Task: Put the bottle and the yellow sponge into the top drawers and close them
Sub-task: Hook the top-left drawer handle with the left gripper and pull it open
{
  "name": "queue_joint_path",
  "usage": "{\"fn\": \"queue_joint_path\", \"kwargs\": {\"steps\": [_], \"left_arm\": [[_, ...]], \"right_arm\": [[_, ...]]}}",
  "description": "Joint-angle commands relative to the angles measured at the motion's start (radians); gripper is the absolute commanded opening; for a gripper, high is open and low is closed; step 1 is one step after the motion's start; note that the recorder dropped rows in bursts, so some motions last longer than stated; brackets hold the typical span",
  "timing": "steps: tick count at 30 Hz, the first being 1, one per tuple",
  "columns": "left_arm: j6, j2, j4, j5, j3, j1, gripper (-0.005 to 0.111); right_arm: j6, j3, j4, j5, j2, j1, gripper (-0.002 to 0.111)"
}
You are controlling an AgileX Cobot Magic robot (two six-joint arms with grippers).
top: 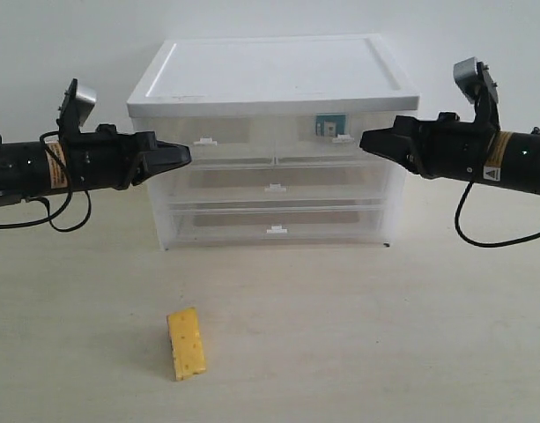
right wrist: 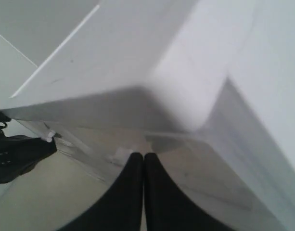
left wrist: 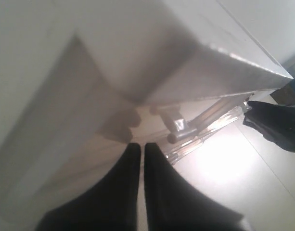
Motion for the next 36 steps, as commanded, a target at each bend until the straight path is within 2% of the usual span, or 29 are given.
{"fn": "queue_joint_path", "kwargs": {"steps": [1, 8, 10, 13, 16, 20, 24, 26, 36], "left_arm": [[-0.106, -0.005, 0.059, 0.070, -0.010, 0.012, 0.004], [-0.046, -0.182, 0.063, 0.174, 0.133, 0.031, 0.004], [-0.049, -0.203, 0.058, 0.151, 0.153, 0.016, 0.006], [-0.087, -0.195, 0.045, 0.078, 0.153, -0.013, 0.023], [-0.157, -0.140, 0.023, 0.024, 0.114, -0.047, 0.050], [-0.189, -0.081, 0.020, 0.007, 0.052, -0.054, 0.048], [-0.134, -0.044, -0.072, 0.008, -0.016, -0.051, 0.048], [-0.166, -0.033, -0.073, -0.023, -0.034, -0.054, 0.048], [-0.196, 0.028, -0.138, -0.110, -0.040, -0.054, 0.046]], "right_arm": [[-0.014, -0.005, 0.065, -0.010, -0.005, -0.004, 0.000], [-0.019, -0.005, 0.065, -0.005, -0.005, -0.004, 0.000], [-0.019, -0.005, 0.065, -0.005, -0.005, -0.004, 0.000], [-0.015, -0.005, 0.062, -0.007, -0.005, -0.004, 0.000], [-0.015, -0.005, 0.056, -0.011, -0.005, -0.004, 0.000], [-0.015, -0.005, 0.051, -0.013, -0.005, -0.004, 0.000], [-0.017, -0.005, 0.054, -0.013, -0.005, -0.004, 0.000], [-0.017, -0.005, 0.061, -0.013, -0.005, -0.004, 0.000], [-0.024, -0.005, 0.068, -0.013, -0.005, -0.004, 0.000]]}}
